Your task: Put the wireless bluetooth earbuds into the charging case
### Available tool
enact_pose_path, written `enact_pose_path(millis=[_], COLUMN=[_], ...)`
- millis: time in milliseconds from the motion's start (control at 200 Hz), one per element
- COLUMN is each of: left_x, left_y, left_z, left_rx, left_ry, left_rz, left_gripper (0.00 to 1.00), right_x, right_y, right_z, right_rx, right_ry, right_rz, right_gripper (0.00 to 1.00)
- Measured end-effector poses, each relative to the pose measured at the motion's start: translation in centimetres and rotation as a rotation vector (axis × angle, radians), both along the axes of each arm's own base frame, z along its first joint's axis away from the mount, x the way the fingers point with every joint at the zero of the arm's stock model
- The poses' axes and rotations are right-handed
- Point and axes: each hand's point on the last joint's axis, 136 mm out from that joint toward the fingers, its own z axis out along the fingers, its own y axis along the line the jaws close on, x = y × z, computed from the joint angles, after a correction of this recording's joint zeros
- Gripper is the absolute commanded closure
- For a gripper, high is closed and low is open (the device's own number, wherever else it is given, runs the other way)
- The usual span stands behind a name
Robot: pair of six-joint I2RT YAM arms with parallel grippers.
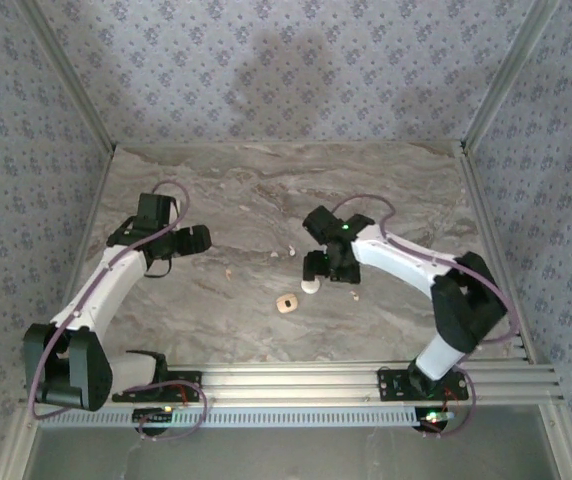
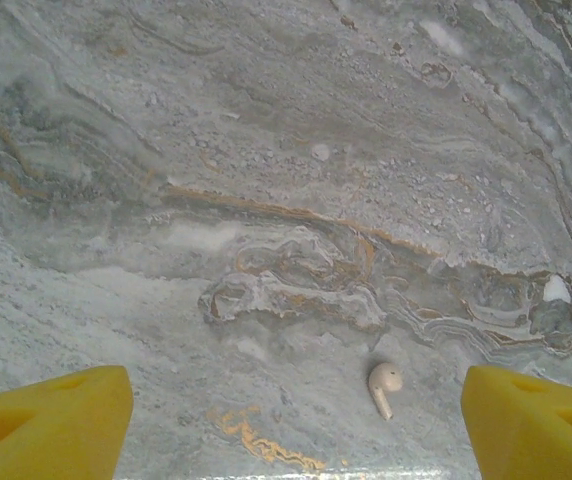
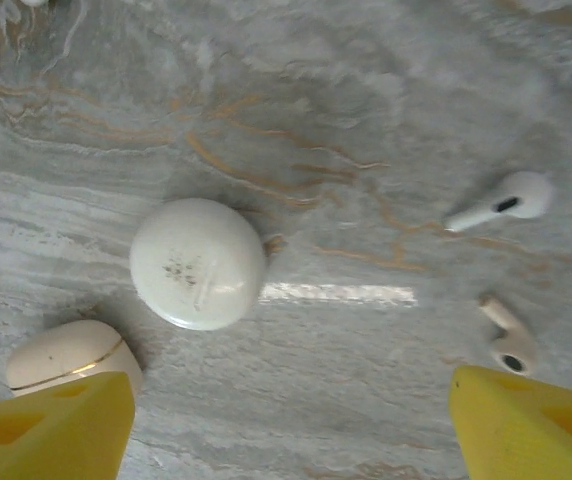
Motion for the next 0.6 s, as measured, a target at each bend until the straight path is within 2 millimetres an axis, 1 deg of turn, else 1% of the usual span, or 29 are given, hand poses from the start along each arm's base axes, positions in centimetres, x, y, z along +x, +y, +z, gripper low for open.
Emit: enact_pose_path(millis=[180, 295, 375, 435, 600], left_x=[-0.1, -0.1, -0.1, -0.1, -0.1], left_y=[-0.1, -0.1, -0.1, -0.1, -0.1], left_z=[-0.1, -0.1, -0.1, 0.0, 0.0], left_rx=[-0.007, -0.010, -0.011, -0.014, -0.015], left_ry=[0.008, 0.008, 0.008, 0.009, 0.009], left_rz=[-0.001, 0.004, 0.006, 0.010, 0.012], left_gripper=[0.14, 0.14, 0.14, 0.14, 0.14], right_x=[1.0, 1.7, 1.9, 1.6, 1.2], right_y=[2.2, 3.3, 3.5, 3.4, 3.3], right_z=[-0.9, -1.7, -2.6, -3.2, -4.3], right_rx=[0.008, 0.006, -0.012, -0.031, -0.055], right_ry=[0.049, 0.079, 0.106, 0.130, 0.171], right_rz=[-0.017, -0.021, -0.022, -0.020, -0.021], right_gripper=[0.25, 0.25, 0.25, 0.25, 0.32])
